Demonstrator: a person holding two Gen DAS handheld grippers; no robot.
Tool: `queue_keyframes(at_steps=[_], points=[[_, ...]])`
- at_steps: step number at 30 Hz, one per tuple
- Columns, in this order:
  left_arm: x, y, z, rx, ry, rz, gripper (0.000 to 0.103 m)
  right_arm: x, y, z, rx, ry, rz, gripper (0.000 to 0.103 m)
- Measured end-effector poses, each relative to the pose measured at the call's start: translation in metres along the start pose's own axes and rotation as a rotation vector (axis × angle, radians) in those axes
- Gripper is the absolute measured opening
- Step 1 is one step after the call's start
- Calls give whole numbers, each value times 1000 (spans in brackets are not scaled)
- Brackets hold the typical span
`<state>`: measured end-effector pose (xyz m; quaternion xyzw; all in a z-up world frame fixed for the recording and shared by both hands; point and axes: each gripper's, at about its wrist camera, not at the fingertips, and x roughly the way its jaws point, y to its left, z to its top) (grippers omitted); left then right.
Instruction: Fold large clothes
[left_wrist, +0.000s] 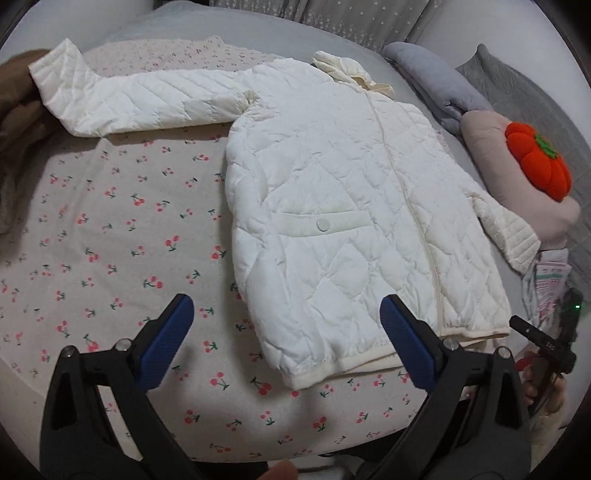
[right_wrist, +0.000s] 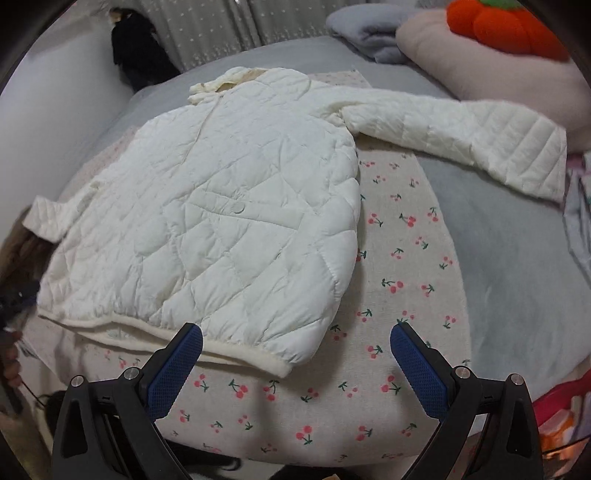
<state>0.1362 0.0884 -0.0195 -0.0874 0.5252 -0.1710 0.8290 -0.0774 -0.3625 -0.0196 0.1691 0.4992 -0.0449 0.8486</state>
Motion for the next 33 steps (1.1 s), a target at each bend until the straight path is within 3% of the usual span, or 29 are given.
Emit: queue_keyframes(at_steps=[2,5,6,7,9,12,15,19,23,26,27,29,30,31,32,33], points=[[14,6,2,-24,37,-54,85,10,-20,4,106,23,143,103],[39,9,-3,-42,105,-74,45,38,-45,8,261,72,347,99],[44,9,-6,-41,114,-72,28,46,-51,7,311,88,408,82],[48,9,-10,-39,114,-57,22,57,-57,6,368,116,491,70],[46,10,-18,-34,93,-46,16,69,-63,3,414,134,549,20],[33,10,-32,-33,86,-84,13,58,-63,-5,382,97,461,13],[19,1,-50,39,103,-82,12,35,-59,-14,304,61,371,12],[15,-11,-77,167,155,-19,13,12,-53,-36,209,61,265,11],[18,-19,-96,259,207,37,13,12,-48,-55,140,97,178,12],[19,-24,-94,314,222,52,20,17,-40,-59,69,127,98,15],[16,-23,-89,307,218,41,26,18,-37,-55,46,127,80,19],[4,-13,-73,292,160,72,54,15,-37,-46,24,116,72,31],[-5,-7,-63,283,104,111,75,14,-40,-38,27,107,72,44],[-13,1,-53,268,41,151,81,10,-46,-31,37,83,60,53],[-22,11,-40,245,-20,191,81,6,-53,-26,52,54,44,71],[-28,24,-24,214,-61,224,81,-1,-60,-20,73,22,27,79]])
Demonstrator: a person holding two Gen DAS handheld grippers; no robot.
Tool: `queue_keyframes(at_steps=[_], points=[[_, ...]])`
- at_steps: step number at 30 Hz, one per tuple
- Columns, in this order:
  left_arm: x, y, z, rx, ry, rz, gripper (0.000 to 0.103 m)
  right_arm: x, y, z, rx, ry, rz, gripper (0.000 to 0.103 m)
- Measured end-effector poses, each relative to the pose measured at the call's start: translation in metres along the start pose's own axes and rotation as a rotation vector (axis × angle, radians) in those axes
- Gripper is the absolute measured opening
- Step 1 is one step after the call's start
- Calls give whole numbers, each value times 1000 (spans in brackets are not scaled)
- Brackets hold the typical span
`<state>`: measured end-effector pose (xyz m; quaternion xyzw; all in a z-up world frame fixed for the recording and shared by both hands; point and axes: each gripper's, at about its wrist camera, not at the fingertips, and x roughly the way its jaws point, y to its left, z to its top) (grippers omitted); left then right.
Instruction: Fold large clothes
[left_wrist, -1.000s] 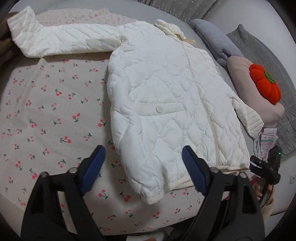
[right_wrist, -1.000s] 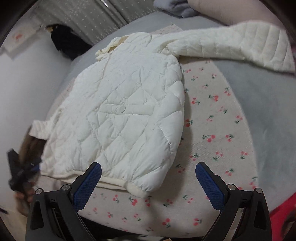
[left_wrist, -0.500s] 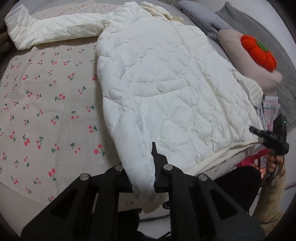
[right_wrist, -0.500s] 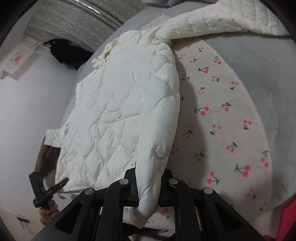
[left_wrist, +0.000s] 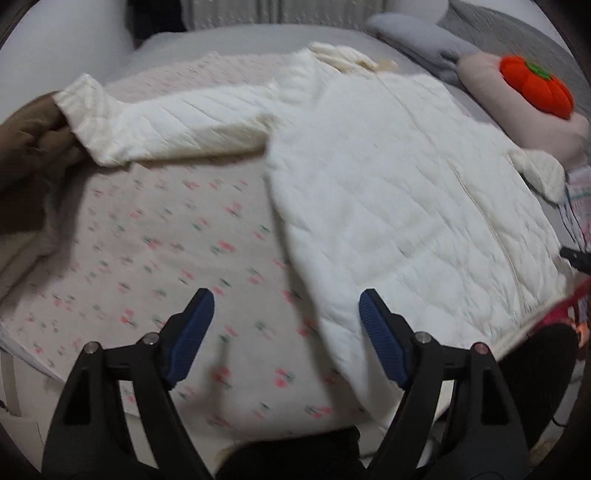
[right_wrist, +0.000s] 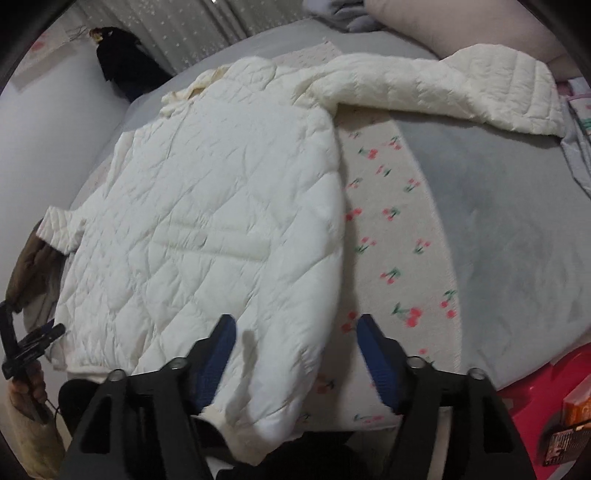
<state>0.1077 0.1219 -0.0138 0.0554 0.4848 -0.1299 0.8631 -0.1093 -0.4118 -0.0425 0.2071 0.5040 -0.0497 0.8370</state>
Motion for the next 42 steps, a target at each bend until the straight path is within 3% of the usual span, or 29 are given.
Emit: queue_keyframes(at_steps=[1,5,7,10,12,14,17,18,19,21,22,24,25,27,30,32,33,34,36,39,42], points=[[-1,19,13,-44,-25,46,81,-5,-7,7,25,-26,-8,80],[-8,95,68,-208,-161,366,81,-12,-24,25,99,-56,-7,80],[-18,119,91,-253,-230,456,81,-10,-24,29,117,-59,-23,80],[-24,136,130,-212,-323,565,81,-4,-26,33,137,-58,-35,80],[-8,149,157,-185,-295,643,81,2,-26,34,150,-55,-40,80],[15,169,174,-207,-222,641,81,9,-28,37,167,-51,-41,80],[45,196,185,-251,-128,576,59,18,-25,43,179,-48,-34,80],[54,203,187,-264,-110,559,40,19,-24,44,179,-47,-33,80],[57,202,186,-277,-97,534,4,20,-24,47,177,-47,-34,80],[48,203,176,-339,-125,474,2,20,-24,51,173,-53,-43,80],[34,197,171,-357,-205,494,2,19,-24,54,171,-59,-49,80],[2,181,158,-384,-352,622,2,15,-27,58,166,-78,-64,80],[-8,176,151,-416,-381,703,2,13,-29,61,167,-90,-74,80],[-17,173,138,-472,-352,849,2,9,-37,66,179,-109,-96,80],[-8,176,126,-474,-262,943,7,5,-56,73,221,-142,-131,80],[-10,174,118,-477,-226,967,8,2,-70,77,255,-169,-154,80],[-15,170,114,-483,-233,956,17,-3,-79,78,279,-188,-167,80],[-22,166,112,-491,-250,935,38,-7,-88,80,302,-209,-177,80],[-41,152,105,-499,-317,852,70,-20,-110,83,361,-260,-188,84],[-54,113,108,-428,-391,736,75,-38,-142,88,456,-334,-217,85],[-47,70,121,-345,-376,575,80,-50,-169,103,527,-407,-284,85]])
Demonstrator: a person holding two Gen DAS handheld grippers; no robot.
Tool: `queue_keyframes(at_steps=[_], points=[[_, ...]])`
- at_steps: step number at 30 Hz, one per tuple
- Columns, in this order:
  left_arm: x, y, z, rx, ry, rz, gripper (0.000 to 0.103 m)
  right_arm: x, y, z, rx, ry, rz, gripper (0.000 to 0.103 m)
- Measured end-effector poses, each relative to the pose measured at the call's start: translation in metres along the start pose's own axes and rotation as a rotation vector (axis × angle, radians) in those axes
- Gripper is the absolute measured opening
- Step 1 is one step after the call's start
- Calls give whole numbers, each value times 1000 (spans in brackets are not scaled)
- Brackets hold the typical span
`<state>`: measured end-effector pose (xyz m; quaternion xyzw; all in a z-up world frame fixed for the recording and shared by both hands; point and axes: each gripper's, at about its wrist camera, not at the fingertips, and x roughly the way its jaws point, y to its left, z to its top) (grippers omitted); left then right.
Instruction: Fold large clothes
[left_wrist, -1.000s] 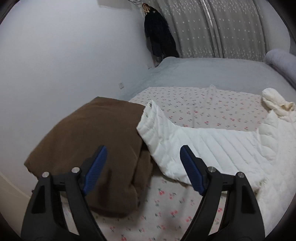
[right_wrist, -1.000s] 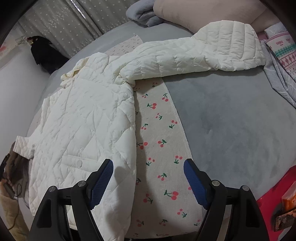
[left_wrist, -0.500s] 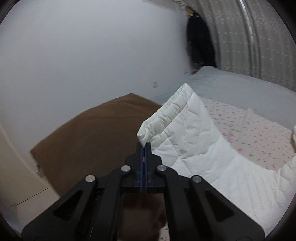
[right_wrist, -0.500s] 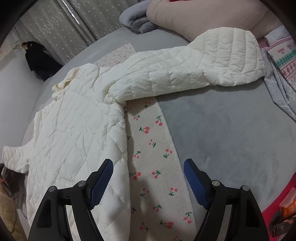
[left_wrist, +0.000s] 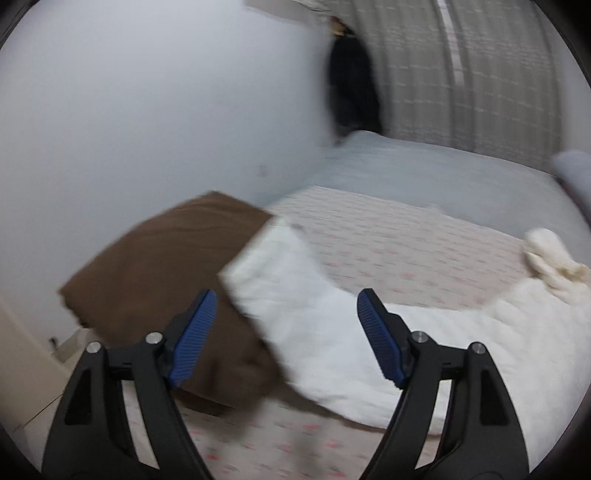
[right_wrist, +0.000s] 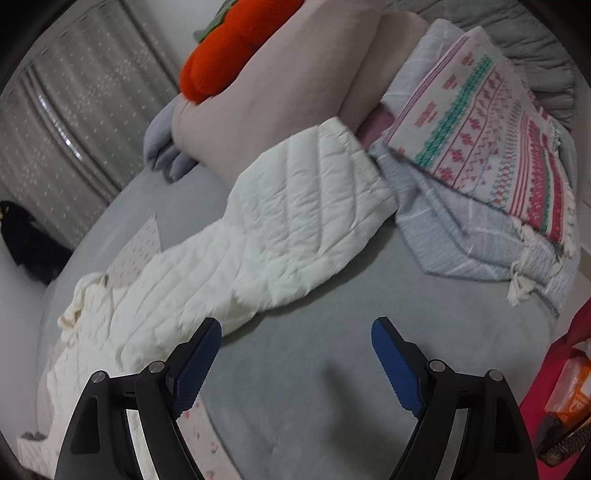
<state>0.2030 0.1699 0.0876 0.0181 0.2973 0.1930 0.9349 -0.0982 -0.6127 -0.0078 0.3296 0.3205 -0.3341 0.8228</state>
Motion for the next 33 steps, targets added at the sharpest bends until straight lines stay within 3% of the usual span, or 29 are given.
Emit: queue_keyframes(at_steps=[2,5,10,15,20,23,26,31,33], points=[[-1,-36,3,51,46,-126,81,1,1,12,32,-5,-58,85],[2,-93,11,139,108,-303,82,-1,30,24,6,17,59,85],[18,-197,26,260,174,-440,82,5,140,31,-217,20,140,85],[62,-274,52,287,242,-512,82,27,254,28,-365,60,258,86],[118,-349,69,219,322,-545,82,83,363,22,-419,91,350,88],[157,-381,72,125,329,-549,82,131,425,11,-433,134,415,88],[198,-404,66,16,339,-603,82,183,477,-8,-463,167,441,88],[247,-404,46,-85,313,-658,80,253,520,-31,-512,187,459,88],[259,-394,31,-87,321,-667,71,278,519,-43,-556,154,392,87]])
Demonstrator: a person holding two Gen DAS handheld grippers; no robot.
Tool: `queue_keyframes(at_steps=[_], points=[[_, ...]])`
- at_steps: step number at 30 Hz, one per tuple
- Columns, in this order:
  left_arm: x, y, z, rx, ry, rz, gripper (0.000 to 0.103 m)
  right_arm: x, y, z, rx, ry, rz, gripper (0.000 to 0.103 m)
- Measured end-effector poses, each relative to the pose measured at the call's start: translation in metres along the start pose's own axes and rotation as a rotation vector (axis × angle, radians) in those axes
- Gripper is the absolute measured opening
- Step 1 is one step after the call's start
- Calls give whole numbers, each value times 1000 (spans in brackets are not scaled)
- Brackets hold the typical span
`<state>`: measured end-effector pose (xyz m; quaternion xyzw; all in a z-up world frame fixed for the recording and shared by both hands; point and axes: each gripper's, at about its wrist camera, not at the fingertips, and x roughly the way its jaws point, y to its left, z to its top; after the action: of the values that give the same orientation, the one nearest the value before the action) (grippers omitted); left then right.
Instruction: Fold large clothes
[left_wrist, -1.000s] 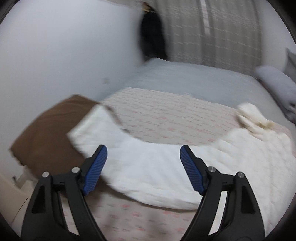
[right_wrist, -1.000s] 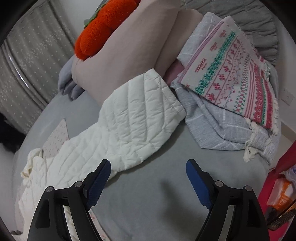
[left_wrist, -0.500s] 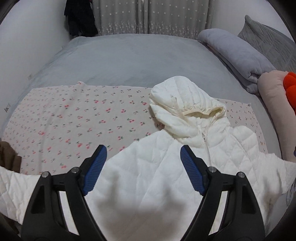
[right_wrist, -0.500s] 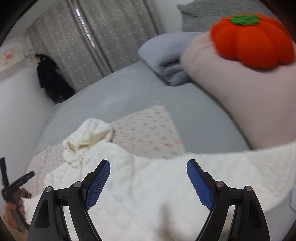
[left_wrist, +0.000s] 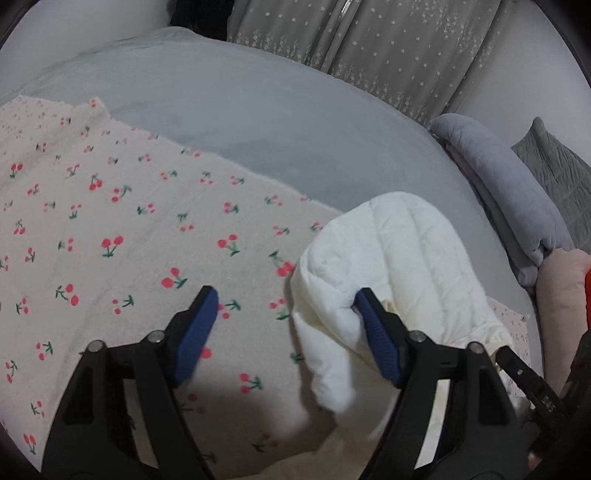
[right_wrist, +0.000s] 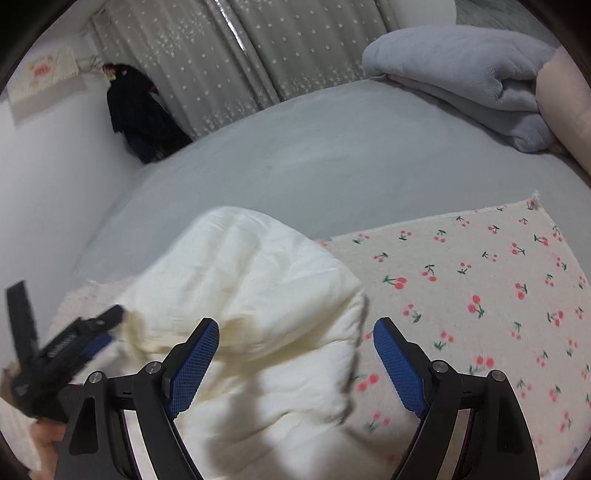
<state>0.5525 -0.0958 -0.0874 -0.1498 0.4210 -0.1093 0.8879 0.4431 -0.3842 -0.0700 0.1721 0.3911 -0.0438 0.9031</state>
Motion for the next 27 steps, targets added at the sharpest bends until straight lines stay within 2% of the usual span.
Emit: queue_keyframes(at_steps=[1,2,3,4,5,6,8,10,13,15,17,20,21,23,24,25,26,27], points=[[-6,6,-2,-18,-17,-30,63,11,-6,-6,9,20,-48,86],[-9,13,0,-33,-4,-13,56,17,-17,-11,45,32,-37,84],[-10,16,1,-27,8,13,46,13,-22,-12,65,5,-17,79],[-13,19,2,-14,10,97,27,10,-26,-11,79,2,-43,77],[-15,21,2,-10,9,142,22,8,-30,-11,84,-6,-82,77],[-17,23,3,-19,14,146,22,6,-37,-13,104,-14,-74,77],[-21,20,9,-34,52,124,31,0,-44,-16,132,-34,-29,77],[-25,12,19,-41,69,57,64,-8,-48,-20,135,-25,23,80],[-27,-9,39,-18,48,-72,79,-20,-51,-22,151,1,120,82],[-17,-25,53,6,66,-127,84,-28,-54,-19,187,-3,186,83],[8,-36,62,24,131,-144,84,-36,-59,-18,209,-18,227,83],[44,-35,62,-71,240,-197,84,-48,-65,-20,218,-43,265,84],[55,-35,58,-108,285,-215,80,-48,-68,-20,221,-43,264,84],[57,-38,53,-118,269,-251,63,-52,-62,-12,233,-42,265,84],[55,-42,49,-116,293,-313,29,-50,-63,-14,242,-40,269,84],[55,-47,45,-123,329,-362,10,-53,-64,-12,249,-39,275,84],[48,-51,43,-102,319,-368,10,-55,-64,-10,258,-39,281,84],[36,-61,42,-38,281,-370,8,-54,-65,-7,264,-39,287,84]])
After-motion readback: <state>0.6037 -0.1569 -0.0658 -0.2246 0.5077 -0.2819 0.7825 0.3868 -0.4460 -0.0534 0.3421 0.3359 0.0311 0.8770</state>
